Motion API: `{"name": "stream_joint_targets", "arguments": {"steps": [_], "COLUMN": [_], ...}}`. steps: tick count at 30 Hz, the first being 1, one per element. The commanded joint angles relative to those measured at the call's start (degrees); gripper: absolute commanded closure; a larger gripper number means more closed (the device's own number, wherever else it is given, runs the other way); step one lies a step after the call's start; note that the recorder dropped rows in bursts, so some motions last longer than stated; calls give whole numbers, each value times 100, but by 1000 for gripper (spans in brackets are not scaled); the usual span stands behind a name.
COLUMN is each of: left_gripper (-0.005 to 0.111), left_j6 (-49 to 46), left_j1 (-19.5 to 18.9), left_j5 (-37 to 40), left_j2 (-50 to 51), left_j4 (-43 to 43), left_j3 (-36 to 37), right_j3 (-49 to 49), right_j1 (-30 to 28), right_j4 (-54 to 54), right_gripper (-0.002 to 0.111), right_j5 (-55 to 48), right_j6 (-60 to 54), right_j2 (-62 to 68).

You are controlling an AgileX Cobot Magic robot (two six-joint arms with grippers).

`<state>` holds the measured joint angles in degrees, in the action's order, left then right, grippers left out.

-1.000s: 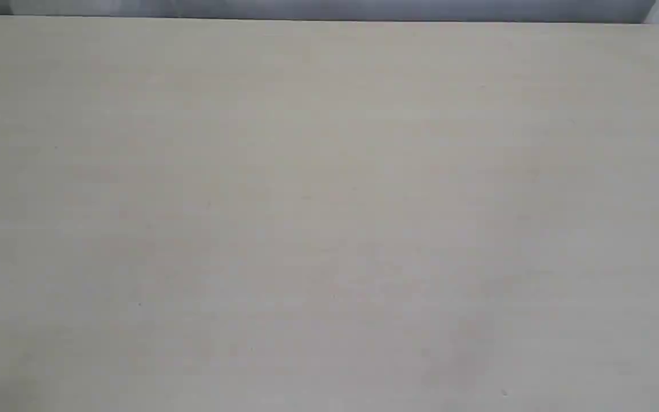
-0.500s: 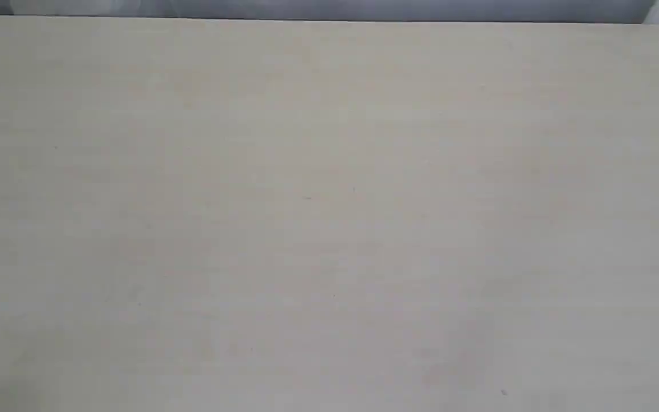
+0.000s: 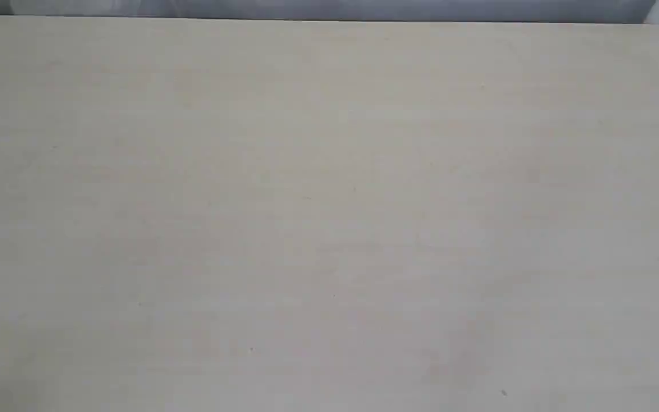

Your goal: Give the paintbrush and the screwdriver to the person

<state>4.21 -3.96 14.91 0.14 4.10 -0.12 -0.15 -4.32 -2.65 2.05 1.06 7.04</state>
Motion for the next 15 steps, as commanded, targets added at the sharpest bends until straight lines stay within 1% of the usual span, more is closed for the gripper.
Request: {"name": "stream_joint_targets", "arguments": {"steps": [1,15], "left_gripper": [107,107], "left_j6": [12,12], "left_j1": [32,32], "left_j5": [-58,-56], "left_j2": [-14,-14], "left_j4": [-27,-16], "left_j3": [12,12], "right_j3": [15,15], "right_j1": [-32,-32], "right_j4": [46,46], "right_gripper": [104,104], "right_j5": [-11,-11], "right_j6": [15,15], "right_j2": [13,13]}}
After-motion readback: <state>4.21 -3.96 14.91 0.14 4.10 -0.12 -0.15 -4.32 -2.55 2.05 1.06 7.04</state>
